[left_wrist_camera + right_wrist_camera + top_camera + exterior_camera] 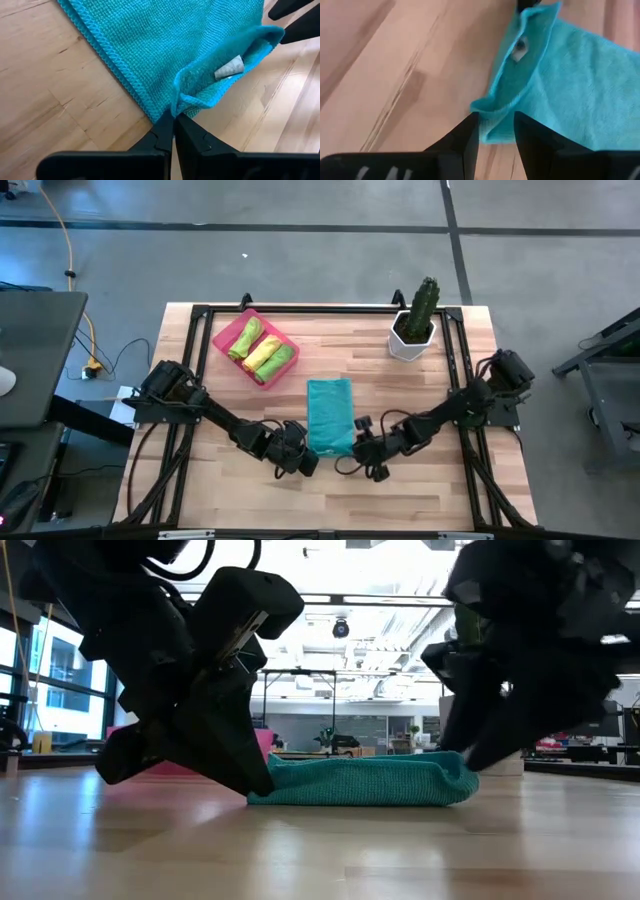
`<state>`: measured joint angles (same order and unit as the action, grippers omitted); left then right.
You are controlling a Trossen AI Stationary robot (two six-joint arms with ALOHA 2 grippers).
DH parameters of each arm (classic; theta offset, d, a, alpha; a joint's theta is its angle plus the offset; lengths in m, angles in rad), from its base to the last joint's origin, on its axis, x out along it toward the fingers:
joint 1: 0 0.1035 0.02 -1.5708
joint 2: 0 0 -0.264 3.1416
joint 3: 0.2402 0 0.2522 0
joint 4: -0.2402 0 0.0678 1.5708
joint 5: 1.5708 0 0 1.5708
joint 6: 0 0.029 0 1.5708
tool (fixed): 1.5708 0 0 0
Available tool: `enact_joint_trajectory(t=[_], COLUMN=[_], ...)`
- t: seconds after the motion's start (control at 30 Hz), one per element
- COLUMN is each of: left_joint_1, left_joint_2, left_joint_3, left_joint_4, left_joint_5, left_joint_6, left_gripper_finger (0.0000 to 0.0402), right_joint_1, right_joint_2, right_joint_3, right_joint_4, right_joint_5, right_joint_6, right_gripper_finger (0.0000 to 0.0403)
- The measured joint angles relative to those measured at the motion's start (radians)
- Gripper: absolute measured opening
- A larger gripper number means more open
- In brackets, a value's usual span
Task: Roll microfiber towels into tight, uniform cylinder then place into a basket
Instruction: Roll the blue microfiber cloth
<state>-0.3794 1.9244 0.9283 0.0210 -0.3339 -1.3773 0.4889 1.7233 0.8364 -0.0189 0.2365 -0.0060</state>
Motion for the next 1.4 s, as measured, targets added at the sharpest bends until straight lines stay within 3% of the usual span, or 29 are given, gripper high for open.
enact_joint_trajectory(t=[0.3,0.53,0.67,0.9,1.03,1.2,1.4], left_joint_1=[0.001,0.001,0.001,-0.001,-0.002,-0.012,-0.025], left_joint_2=[0.0,0.0,0.0,0.001,-0.014,-0.046,-0.053], left_joint_3=[0.0,-0.001,-0.001,-0.002,-0.004,-0.005,-0.003], left_joint_4=[0.0,0.001,0.001,0.044,0.066,0.048,-0.039], left_joint_5=[0.002,0.002,0.002,0.009,0.051,0.051,0.013], left_joint_6=[0.0,0.0,0.0,-0.001,0.017,0.027,-0.047], left_gripper_finger=[0.0003,0.0003,0.0003,0.0003,0.0003,0.0003,0.0003], right_joint_1=[0.0,-0.013,-0.009,-0.01,-0.033,-0.064,-0.096], right_joint_2=[0.032,0.076,0.076,0.077,0.074,0.042,0.023], right_joint_3=[0.0,0.0,0.0,0.0,0.0,0.0,0.0], right_joint_4=[0.011,0.051,0.05,0.05,0.066,0.16,0.131], right_joint_5=[-0.022,-0.082,-0.06,-0.11,-0.201,-0.358,-0.368], right_joint_6=[0.005,0.055,0.085,0.182,0.333,0.418,0.585], right_gripper_finger=[0.0152,0.016,0.0131,0.0009,0.0022,0.0003,0.0002])
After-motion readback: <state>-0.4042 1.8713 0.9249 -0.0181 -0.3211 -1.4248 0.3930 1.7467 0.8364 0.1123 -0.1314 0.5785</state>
